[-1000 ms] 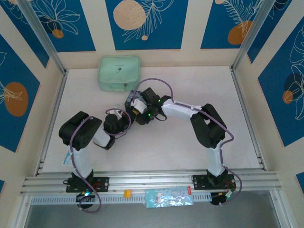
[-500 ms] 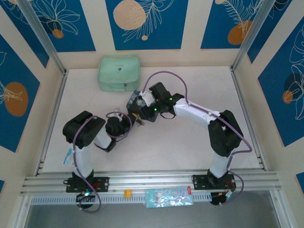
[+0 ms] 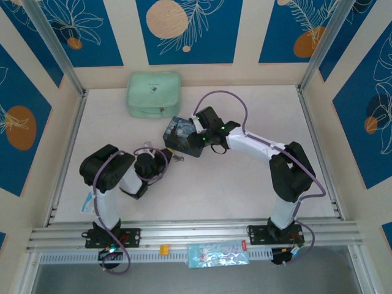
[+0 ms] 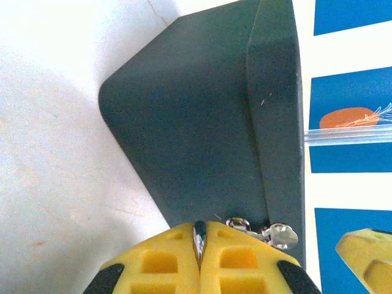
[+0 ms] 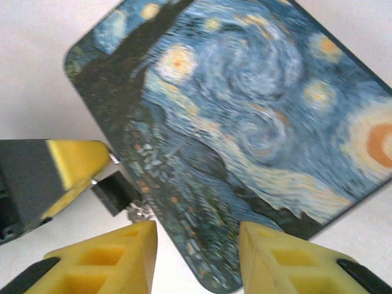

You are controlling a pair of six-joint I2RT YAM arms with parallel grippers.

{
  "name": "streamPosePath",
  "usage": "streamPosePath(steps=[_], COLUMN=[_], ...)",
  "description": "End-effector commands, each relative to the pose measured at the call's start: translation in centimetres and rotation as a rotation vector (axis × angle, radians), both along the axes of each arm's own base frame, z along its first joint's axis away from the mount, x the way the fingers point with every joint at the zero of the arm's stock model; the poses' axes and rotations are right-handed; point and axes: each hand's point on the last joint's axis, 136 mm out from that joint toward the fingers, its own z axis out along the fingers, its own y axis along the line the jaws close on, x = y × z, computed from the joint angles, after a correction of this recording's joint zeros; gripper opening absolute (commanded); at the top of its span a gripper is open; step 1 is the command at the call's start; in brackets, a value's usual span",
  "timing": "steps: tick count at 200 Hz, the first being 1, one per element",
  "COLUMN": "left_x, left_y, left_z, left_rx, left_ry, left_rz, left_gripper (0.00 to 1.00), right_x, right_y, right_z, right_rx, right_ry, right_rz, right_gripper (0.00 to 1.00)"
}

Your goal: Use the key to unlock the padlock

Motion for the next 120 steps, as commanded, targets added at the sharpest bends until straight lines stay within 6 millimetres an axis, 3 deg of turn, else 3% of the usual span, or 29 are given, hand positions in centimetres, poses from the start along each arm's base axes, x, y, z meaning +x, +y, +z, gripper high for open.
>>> streamPosePath(steps=[1, 45, 81, 120], left_x=[-0.5, -2.9, -5.6, -9.5], left_y=[0.1, 0.3, 1.2, 5.1], left_z=[1.4, 2.1, 2.3, 2.6], left_rx=[-0.016, 0.008, 0.153, 0.419], left_ry=[-0.034, -0.011, 0.059, 0.175], left_rz=[-0.007, -0.069, -0.132, -0.142], left_gripper=[0.00, 0.00, 0.00, 0.00], right_x=[0.4, 0.5, 0.5, 0.2], right_y=[-1.2, -3.4, -4.8, -5.9], right_z=[1.8, 2.0, 1.6, 1.1], right_rx=[0.024, 0.067, 0.068, 0.045], right_ry=[-0.049, -0.058, -0.041, -0.040], right_rz=[-0.073, -0.155, -0.199, -0.236], right_gripper=[0.46, 1.00, 0.99, 0.99])
